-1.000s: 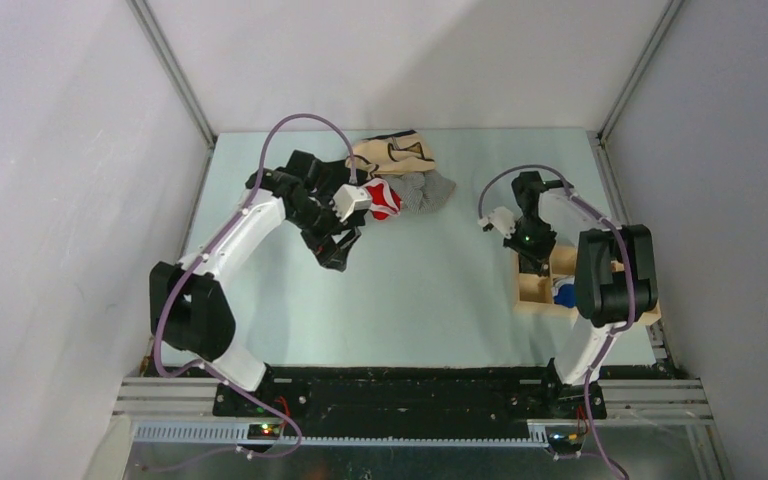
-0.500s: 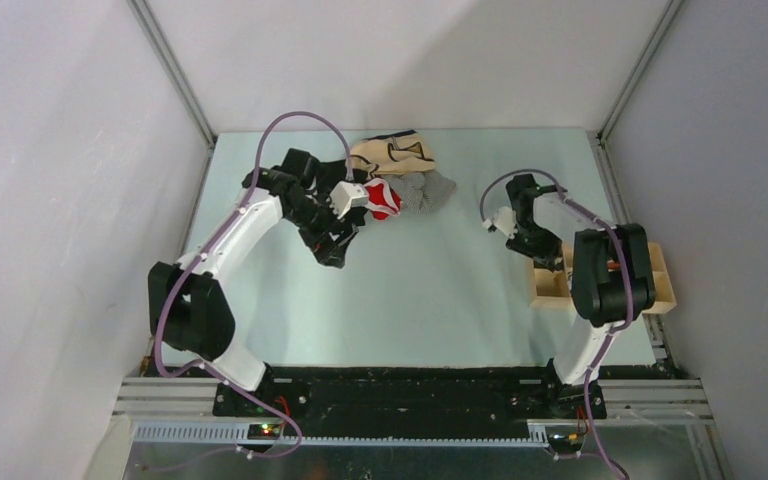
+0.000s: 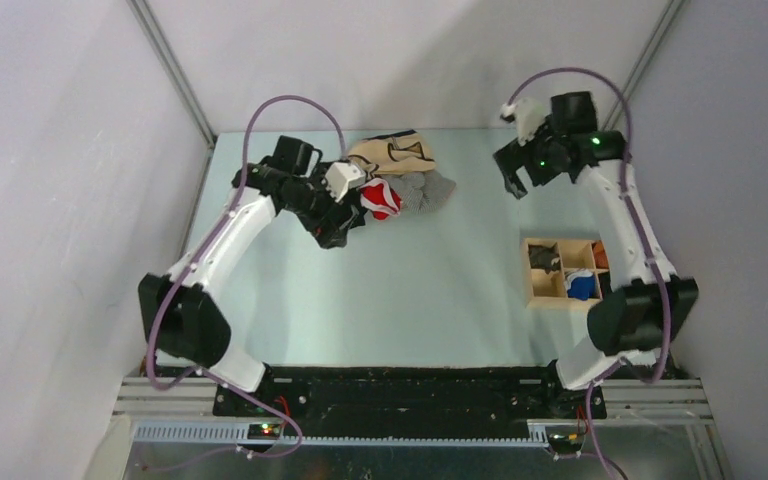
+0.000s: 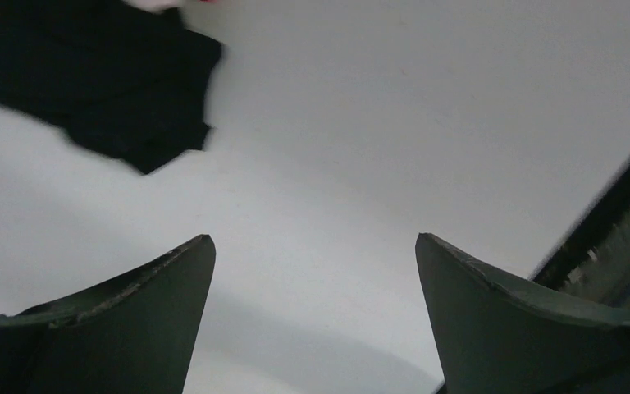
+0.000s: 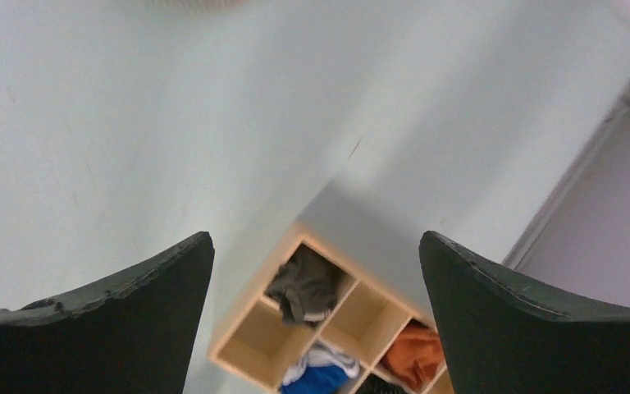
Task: Roll the underwear
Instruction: Reset both arms
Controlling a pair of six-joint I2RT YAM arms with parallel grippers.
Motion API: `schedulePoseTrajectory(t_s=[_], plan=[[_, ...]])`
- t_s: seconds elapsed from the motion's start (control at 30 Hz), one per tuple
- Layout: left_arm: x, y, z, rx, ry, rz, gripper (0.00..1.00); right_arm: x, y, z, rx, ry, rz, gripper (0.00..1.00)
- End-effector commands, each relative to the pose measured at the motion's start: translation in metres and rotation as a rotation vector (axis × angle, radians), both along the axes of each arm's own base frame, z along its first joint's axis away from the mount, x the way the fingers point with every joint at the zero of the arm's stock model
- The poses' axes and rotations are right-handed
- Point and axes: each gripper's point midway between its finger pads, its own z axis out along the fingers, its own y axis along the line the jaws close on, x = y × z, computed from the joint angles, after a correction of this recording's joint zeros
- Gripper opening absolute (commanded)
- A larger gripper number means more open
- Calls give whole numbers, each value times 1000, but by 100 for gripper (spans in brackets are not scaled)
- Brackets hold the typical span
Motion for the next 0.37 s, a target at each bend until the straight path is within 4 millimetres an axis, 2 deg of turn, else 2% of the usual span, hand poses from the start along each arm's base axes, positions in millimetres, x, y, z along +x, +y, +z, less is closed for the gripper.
schedulePoseTrajectory(t_s=[0.0,0.03,0.07,0.1,0.13,0.17,0.2,0.23,0.33], plan=[[56,22,102,-125,-431,362,99,15,17,131,318,-444,-99,99],[72,27,124,-183,-543,441,99,22,10,144,348,-538,-197,99],[73,42,149,-234,-618,575,99,22,18,138,356,-542,-217,100],[80,46,167,-296,-700,624,99,24,15,148,358,-597,-275,99],[76,56,185,-342,-751,706,99,22,24,143,350,-596,-284,99],[78,60,196,-381,-799,739,100,23,20,147,338,-631,-332,99],[75,60,204,-419,-810,754,99,21,29,137,333,-618,-322,100],[74,58,207,-429,-806,749,99,21,30,139,340,-631,-330,100],[72,53,200,-409,-769,715,99,19,40,128,372,-588,-331,99]])
